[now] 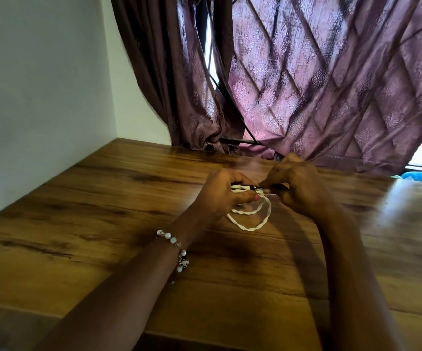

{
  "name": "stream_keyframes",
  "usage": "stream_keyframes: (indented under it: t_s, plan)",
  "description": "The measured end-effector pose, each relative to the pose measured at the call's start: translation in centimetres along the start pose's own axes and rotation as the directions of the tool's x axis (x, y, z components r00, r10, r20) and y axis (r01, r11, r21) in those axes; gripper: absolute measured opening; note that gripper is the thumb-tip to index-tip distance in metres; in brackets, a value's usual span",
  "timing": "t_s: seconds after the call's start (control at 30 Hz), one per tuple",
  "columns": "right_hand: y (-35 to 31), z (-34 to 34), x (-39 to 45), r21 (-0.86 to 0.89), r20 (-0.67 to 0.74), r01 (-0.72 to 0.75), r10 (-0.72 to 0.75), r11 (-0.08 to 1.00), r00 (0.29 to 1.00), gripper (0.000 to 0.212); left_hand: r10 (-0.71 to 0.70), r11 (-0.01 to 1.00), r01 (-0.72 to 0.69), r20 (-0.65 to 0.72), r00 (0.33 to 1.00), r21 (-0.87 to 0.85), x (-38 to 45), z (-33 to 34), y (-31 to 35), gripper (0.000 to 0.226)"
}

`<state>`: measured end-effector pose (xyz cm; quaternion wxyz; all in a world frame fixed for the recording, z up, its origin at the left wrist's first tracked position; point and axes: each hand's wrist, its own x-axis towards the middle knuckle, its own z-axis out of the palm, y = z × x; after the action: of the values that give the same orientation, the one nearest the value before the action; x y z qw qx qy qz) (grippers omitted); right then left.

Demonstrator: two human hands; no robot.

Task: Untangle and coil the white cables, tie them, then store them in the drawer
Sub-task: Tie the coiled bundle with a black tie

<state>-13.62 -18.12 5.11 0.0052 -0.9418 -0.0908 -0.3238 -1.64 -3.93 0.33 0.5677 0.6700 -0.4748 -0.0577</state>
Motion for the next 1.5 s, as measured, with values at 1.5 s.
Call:
stream_keyframes:
  t_s: [1.5]
  plan:
    - [-0.4, 0.2, -0.6, 0.726, 0.279, -0.530, 0.517, 0.438, 0.809, 0.040, 0.032, 0.999, -0.032, 0.035, 0.999, 0.018, -0.3, 0.0, 0.1, 0.029]
